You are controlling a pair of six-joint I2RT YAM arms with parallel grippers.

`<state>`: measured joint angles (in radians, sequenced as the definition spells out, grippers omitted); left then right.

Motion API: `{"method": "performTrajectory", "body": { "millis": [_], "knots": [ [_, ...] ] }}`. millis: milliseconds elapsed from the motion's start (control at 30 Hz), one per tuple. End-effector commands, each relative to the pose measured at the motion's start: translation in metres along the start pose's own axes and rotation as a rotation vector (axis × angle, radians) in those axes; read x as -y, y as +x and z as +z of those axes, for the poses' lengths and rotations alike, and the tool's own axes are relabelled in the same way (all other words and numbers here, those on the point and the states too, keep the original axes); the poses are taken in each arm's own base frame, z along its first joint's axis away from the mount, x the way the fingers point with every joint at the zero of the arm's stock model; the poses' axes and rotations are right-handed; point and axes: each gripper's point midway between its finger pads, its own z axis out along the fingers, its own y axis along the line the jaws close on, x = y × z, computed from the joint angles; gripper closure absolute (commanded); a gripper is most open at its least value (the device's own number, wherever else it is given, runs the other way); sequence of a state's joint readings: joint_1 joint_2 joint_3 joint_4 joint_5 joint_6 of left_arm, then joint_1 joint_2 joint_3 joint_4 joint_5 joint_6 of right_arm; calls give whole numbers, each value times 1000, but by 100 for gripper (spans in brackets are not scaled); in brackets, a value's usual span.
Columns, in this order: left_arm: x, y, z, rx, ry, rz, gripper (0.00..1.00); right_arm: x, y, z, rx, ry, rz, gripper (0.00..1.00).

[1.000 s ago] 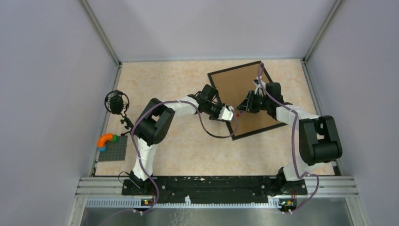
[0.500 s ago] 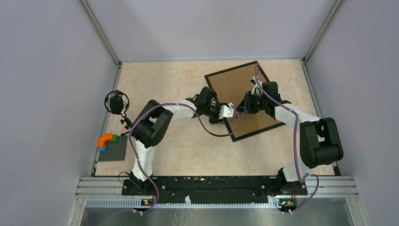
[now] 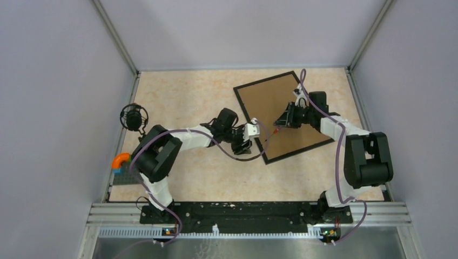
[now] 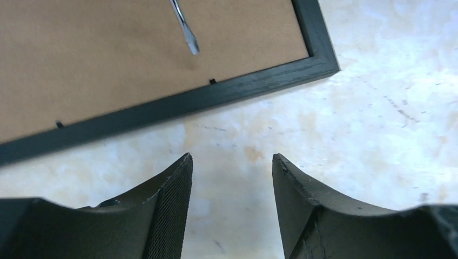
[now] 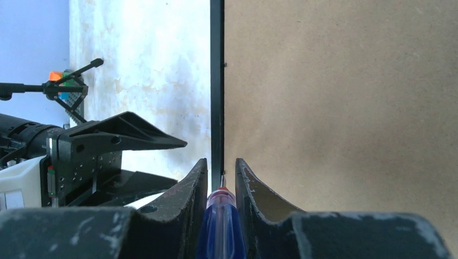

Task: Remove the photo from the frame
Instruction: Release the photo frame item from the photo frame.

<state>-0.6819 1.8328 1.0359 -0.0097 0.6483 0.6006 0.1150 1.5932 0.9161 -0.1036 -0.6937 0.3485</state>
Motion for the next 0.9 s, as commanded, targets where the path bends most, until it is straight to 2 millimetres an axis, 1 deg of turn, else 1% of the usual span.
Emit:
{"method": "performTrajectory", "body": {
  "millis": [0, 167, 267, 367, 400, 500, 567, 633, 733, 867],
  "knots": [
    [6, -20, -15, 97, -72, -131, 39, -5, -5, 6, 27, -50, -33, 100],
    [20, -2, -8, 106, -78, -274, 40, 1, 7, 12, 2, -48, -5, 100],
    [29, -1, -4, 159, -57, -350, 40, 4, 16, 15, -14, -39, 0, 100],
    [34, -2, 0, 203, -41, -411, 41, 7, 18, 17, -13, -34, -4, 100],
    [31, 1, 2, 208, -52, -427, 43, 7, 18, 18, -14, -35, -3, 100],
    [20, 11, 5, 224, -76, -504, 55, 8, 18, 20, -11, -40, 0, 100],
    [16, 15, 9, 234, -64, -512, 62, 9, 18, 22, -11, -39, 3, 100],
    [14, 16, 13, 247, -60, -516, 67, 10, 17, 22, -10, -37, -1, 100],
    [12, 17, 20, 257, -42, -538, 69, 9, 16, 23, -11, -45, 0, 100],
    [6, 20, 29, 256, -42, -560, 69, 7, 20, 24, -22, -58, 6, 100]
  ]
}}
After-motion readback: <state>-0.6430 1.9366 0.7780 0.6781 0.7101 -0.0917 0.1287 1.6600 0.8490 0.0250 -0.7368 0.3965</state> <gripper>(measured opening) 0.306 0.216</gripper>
